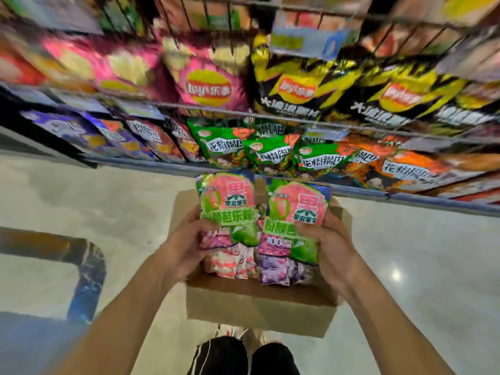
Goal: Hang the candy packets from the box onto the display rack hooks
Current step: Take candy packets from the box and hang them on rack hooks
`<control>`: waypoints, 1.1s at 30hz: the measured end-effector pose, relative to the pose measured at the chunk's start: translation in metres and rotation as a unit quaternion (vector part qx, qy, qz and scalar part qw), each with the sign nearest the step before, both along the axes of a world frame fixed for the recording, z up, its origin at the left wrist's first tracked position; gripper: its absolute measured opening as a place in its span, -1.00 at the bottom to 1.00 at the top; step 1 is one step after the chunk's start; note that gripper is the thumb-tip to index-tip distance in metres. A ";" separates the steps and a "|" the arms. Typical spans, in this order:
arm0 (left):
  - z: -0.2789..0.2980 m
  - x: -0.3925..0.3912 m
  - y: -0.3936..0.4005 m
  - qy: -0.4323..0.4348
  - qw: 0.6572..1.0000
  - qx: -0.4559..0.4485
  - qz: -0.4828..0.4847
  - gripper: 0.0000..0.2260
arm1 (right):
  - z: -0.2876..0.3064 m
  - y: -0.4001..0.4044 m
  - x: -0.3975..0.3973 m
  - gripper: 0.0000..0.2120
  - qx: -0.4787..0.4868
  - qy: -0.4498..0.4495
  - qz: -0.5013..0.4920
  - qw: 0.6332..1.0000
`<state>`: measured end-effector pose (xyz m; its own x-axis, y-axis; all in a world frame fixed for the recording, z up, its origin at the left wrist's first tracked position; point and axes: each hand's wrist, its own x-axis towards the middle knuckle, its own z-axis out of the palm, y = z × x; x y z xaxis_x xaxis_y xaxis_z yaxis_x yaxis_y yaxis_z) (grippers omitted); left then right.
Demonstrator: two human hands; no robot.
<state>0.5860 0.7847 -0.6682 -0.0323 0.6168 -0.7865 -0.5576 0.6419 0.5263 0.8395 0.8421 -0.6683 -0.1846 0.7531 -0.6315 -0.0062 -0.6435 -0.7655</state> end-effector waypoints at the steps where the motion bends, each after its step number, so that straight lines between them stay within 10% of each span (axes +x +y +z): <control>1: 0.027 -0.007 0.000 0.007 1.000 0.020 -0.002 -0.46 | 0.027 0.005 -0.009 -0.64 0.017 0.010 0.008 1.000; 17: 0.460 -0.104 -0.100 0.184 0.938 0.206 0.208 -0.54 | 0.457 -0.003 -0.174 -0.67 0.239 0.107 0.233 0.937; 20: 0.512 -0.128 -0.134 0.231 0.904 0.219 0.287 -0.38 | 0.504 -0.024 -0.214 -0.67 0.263 0.121 0.275 0.917; 25: 0.578 -0.177 -0.191 0.274 0.860 0.237 0.359 -0.93 | 0.564 -0.053 -0.291 -0.75 0.302 0.136 0.317 0.889; 33: 0.616 -0.288 -0.265 0.335 0.818 0.250 0.396 -0.98 | 0.618 -0.119 -0.409 -0.76 0.351 0.157 0.334 0.861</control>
